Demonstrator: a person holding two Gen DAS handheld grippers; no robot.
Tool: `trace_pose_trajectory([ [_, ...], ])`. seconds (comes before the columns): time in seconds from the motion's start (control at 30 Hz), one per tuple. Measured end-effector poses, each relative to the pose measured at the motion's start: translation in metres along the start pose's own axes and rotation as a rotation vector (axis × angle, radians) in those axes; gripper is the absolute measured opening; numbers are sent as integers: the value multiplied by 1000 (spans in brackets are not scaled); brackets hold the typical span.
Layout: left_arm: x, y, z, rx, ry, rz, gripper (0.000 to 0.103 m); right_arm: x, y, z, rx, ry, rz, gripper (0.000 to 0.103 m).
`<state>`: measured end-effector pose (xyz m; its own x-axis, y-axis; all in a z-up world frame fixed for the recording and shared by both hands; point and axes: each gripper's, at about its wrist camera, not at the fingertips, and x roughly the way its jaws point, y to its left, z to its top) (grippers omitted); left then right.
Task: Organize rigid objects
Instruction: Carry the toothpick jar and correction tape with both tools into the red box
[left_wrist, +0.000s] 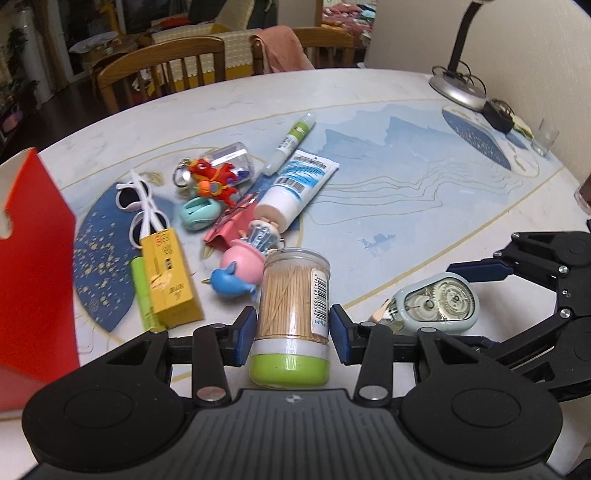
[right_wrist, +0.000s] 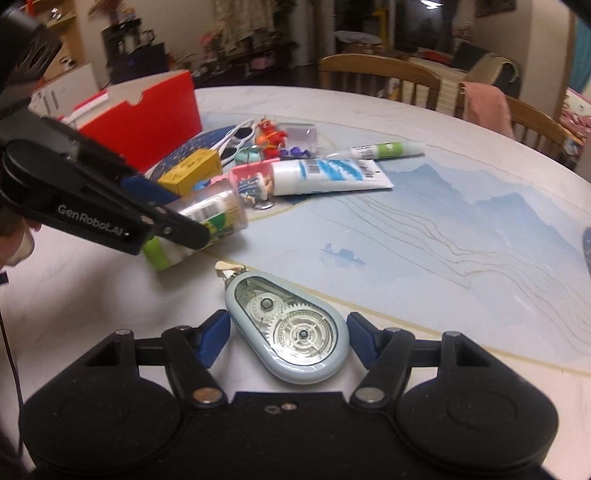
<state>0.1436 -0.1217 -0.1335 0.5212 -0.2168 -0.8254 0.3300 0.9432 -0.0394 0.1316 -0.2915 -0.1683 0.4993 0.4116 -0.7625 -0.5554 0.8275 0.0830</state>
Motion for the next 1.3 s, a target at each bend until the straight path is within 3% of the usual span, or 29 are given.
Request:
trace_pose_trajectory([
  [0.23,-35,15,-9,-55,-47,28,42,-22,16,10,11,-42,-21,69],
  [0.63,-96,69,-17,-111,-124,45,42,-49,69,59,-61,-99,-98,69],
  [1.0,-143,149,-24,-110,-184,79,42,-39,144,117,-72,-151,-118,69],
  [1.3,-157,221,-34,-135,-190,123,42,-10,209,162,-92,-179,-108,69],
])
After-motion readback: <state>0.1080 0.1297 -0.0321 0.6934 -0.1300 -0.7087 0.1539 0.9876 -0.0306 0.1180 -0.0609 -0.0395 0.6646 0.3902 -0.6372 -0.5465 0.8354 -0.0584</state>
